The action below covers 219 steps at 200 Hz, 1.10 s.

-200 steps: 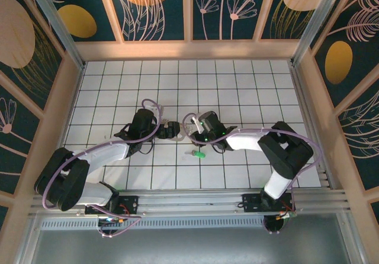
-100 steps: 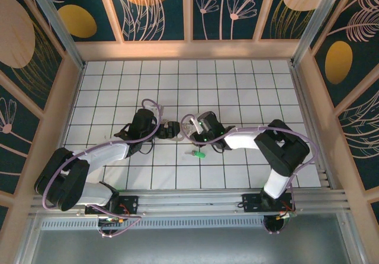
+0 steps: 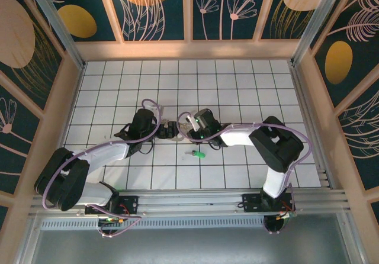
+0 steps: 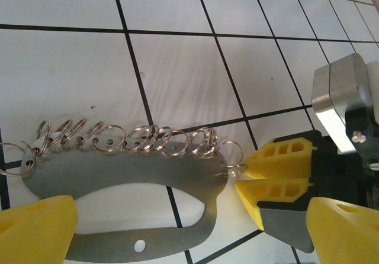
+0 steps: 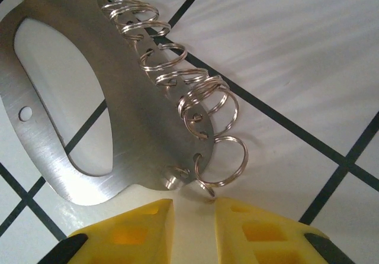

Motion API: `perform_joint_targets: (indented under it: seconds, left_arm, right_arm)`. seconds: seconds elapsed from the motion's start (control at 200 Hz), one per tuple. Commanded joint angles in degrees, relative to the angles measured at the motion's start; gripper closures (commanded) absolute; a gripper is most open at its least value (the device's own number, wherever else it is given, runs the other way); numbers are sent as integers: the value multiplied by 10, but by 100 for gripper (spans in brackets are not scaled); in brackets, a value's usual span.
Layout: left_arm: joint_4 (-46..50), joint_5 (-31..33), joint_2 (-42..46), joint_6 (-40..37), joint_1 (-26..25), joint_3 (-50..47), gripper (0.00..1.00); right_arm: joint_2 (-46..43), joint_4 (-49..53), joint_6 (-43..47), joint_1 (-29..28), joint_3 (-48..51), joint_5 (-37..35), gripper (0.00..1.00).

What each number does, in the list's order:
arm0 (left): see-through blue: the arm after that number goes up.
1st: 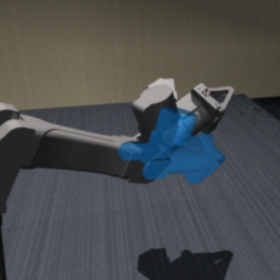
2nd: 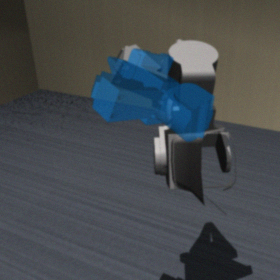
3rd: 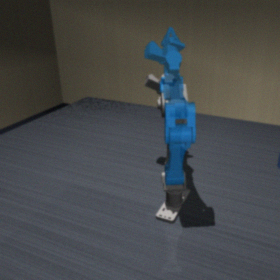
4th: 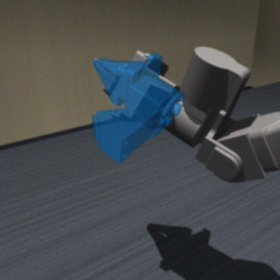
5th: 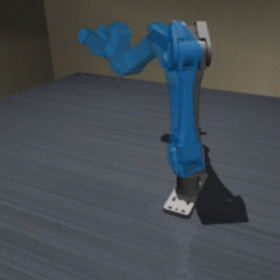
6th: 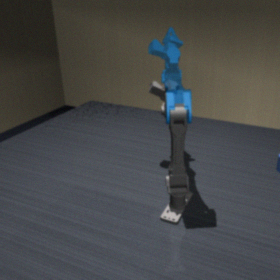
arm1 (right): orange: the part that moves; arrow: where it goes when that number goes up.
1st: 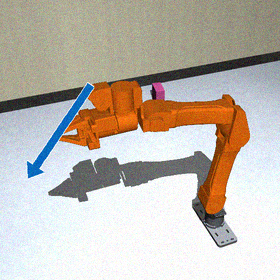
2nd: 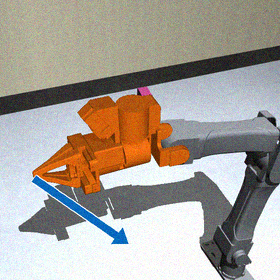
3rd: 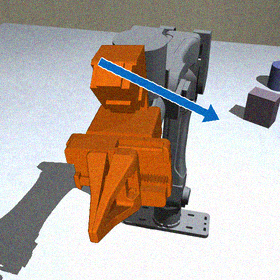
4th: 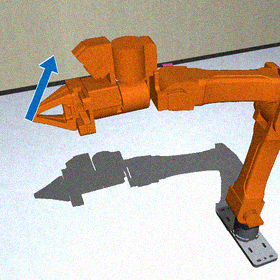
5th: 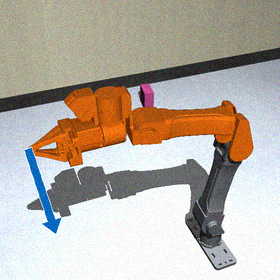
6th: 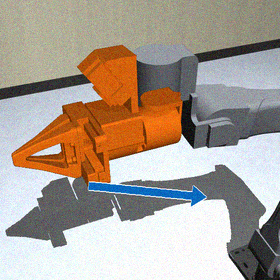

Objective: Put the keys on the keyring

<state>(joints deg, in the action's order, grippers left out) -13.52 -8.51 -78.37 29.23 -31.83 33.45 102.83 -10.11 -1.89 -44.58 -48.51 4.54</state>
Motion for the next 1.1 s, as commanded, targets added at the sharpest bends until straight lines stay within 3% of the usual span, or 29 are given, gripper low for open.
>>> perform_joint_targets:
  seconds: [0.0, 0.36, 0.561, 0.686, 0.756, 1.091]
  left_arm:
    - [-23, -8, -3, 6, -3, 11, 1]
    - [-25, -9, -8, 6, -4, 13, 1]
    - [-25, -10, -8, 6, -3, 13, 1]
    - [-26, -11, -8, 6, -3, 13, 1]
    - [-26, -11, -8, 5, -3, 13, 1]
    - [-27, -12, -8, 6, -3, 11, 1]
  right_arm:
    - [9, 4, 9, -2, -15, 14, 78]
    - [1, 8, 15, -2, -14, 39, 100]
    - [-10, 4, 16, 0, -8, 68, 100]
    - [-17, -2, 16, 6, 0, 93, 79]
    - [-21, -4, 17, 9, 4, 105, 74]
    - [-23, -14, 13, 21, 3, 149, 73]
